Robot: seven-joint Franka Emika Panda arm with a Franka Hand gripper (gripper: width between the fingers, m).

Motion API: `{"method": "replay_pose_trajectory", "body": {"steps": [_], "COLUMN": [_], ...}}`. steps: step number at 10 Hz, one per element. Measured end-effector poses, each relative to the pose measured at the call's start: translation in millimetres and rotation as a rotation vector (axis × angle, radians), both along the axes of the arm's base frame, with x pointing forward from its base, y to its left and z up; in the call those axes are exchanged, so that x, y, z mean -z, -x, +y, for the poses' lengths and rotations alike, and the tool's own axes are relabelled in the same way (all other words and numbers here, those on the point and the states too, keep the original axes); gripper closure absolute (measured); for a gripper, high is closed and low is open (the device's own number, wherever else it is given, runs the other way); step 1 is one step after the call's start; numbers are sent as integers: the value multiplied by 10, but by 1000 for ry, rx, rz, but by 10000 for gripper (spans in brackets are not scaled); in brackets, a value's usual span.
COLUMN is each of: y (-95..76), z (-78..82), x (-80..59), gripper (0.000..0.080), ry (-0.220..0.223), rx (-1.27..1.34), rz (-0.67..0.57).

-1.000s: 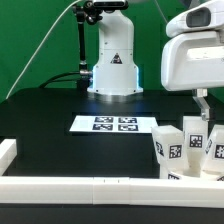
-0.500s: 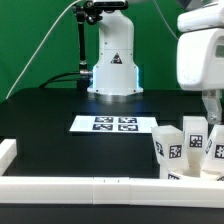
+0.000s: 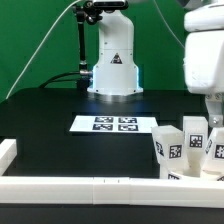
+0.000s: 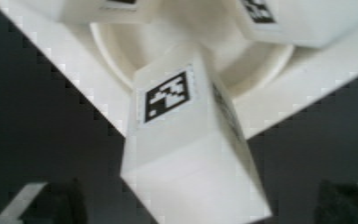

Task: Assemble stool

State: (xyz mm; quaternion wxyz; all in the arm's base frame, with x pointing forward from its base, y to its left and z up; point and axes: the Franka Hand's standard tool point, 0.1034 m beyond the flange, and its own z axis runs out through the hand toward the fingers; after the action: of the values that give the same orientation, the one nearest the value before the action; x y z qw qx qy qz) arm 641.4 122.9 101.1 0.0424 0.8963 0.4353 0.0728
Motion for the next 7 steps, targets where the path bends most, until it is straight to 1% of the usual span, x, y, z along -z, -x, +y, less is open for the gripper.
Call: {"method": "replay_pose_trajectory", "body": {"steps": [2,3,5,7], "y": [-88,-78,-79,-47], "z": [19,5,-71,-160], "x": [30,41,53,97], "gripper": [150,150,150,150], "ry": [14,16,16,18], "rx": [-22,-19,-7,5], "rz": [10,19,21,29]}}
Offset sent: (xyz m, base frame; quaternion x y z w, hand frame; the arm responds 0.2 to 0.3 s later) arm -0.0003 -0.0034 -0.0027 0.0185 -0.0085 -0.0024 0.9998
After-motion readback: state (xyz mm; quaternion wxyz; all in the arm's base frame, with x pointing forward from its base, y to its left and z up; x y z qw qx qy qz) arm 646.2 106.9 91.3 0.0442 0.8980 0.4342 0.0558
